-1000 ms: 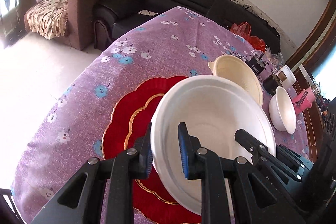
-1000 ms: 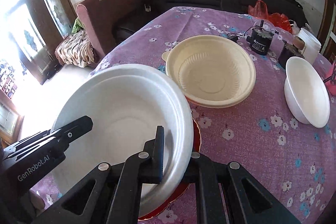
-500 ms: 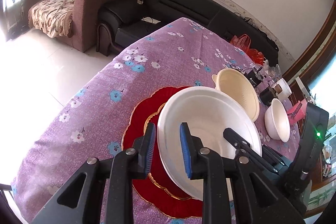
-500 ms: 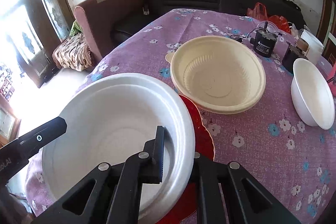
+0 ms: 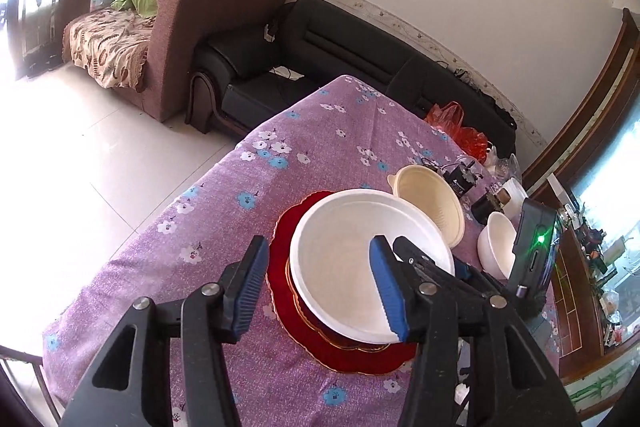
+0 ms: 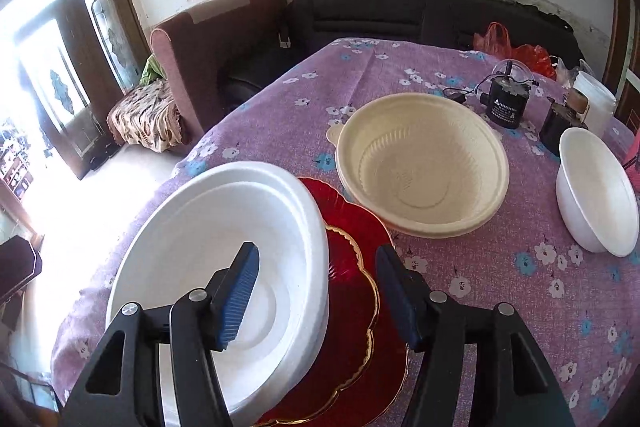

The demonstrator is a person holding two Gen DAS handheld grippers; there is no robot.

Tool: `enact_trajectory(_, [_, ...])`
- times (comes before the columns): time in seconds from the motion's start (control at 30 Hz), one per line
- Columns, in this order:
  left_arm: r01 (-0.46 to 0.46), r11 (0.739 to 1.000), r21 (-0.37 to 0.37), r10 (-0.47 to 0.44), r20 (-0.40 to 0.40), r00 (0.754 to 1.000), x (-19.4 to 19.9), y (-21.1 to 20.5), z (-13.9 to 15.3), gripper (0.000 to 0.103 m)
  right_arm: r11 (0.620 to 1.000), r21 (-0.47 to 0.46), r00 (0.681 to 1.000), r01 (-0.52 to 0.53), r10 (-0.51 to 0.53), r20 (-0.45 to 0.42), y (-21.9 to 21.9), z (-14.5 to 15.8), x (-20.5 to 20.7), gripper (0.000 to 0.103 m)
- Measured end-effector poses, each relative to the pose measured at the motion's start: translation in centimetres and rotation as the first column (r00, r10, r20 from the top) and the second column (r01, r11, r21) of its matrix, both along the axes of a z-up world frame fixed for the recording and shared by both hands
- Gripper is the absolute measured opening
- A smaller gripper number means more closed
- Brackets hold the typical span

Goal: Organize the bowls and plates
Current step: 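Carry the white bowl onto the white plate and open the right gripper, then pinch the white bowl rim with the right gripper, nudge it centered, release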

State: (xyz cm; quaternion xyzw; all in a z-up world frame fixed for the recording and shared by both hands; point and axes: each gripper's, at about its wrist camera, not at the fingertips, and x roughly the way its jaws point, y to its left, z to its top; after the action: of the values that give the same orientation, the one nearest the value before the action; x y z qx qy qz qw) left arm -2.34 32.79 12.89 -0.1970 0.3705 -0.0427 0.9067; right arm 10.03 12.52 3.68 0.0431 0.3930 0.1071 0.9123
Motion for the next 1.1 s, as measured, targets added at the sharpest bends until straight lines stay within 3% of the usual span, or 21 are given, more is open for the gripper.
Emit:
enact_trajectory(0.17, [0.014, 1.0, -0.002, -0.014, 0.035, 0.999, -1.5, -0.7, 0.8, 0.062, 0.998, 0.055, 0.998, 0.034, -0.037, 0.054, -1.6, 2.5, -1.2, 0.065])
enact_trajectory(0.23, [0.019, 1.0, -0.016, -0.018, 0.038, 0.999, -1.8, -0.8, 0.9, 0.063, 0.999, 0.016, 0.996, 0.049, -0.05, 0.076, -1.9, 3.4, -1.7, 0.065])
enact_trajectory(0.27, [0.022, 1.0, -0.021, -0.021, 0.038, 0.999, -1.9, -0.9, 0.8, 0.063, 0.998, -0.029, 0.995, 0.059, -0.056, 0.083, -1.8, 3.6, -1.9, 0.06])
enact_trajectory(0.3, [0.022, 1.0, -0.021, -0.022, 0.039, 0.999, -2.0, -0.9, 0.7, 0.063, 0.995, -0.062, 0.993, 0.076, -0.069, 0.097, -1.7, 3.8, -2.4, 0.037])
enact_trajectory(0.37, [0.021, 1.0, -0.015, -0.02, 0.037, 0.999, -2.1, -1.0, 0.6, 0.063, 0.993, -0.077, 0.994, 0.085, -0.079, 0.078, -1.9, 3.7, -2.6, 0.017])
enact_trajectory(0.53, [0.021, 1.0, -0.011, -0.021, 0.026, 0.999, -2.3, -1.2, 0.4, 0.063, 0.998, 0.007, 0.998, 0.058, -0.057, -0.025, -2.5, 1.5, -2.3, 0.013])
enact_trajectory(0.7, [0.016, 1.0, -0.004, -0.016, 0.027, 1.0, -2.6, -1.1, 0.5, 0.063, 0.998, 0.016, 0.998, 0.053, -0.052, -0.047, -2.1, 0.7, -2.2, 0.01])
enact_trajectory(0.77, [0.013, 1.0, -0.007, -0.013, 0.029, 0.999, -2.7, -0.9, 0.5, 0.063, 0.995, 0.017, 0.995, 0.094, -0.094, -0.028, -2.7, 1.4, -2.4, 0.01])
enact_trajectory(0.93, [0.01, 1.0, -0.013, -0.01, 0.026, 1.0, -2.6, -0.9, 0.3, 0.063, 0.981, 0.162, 0.994, 0.109, -0.108, -0.016, -4.8, 3.2, -2.7, 0.011])
enact_trajectory(1.1, [0.02, 1.0, -0.011, -0.02, 0.022, 1.0, -2.7, -1.1, 0.0, 0.063, 0.971, 0.233, 0.997, 0.054, -0.038, -0.073, -4.1, 2.1, -1.8, 0.011])
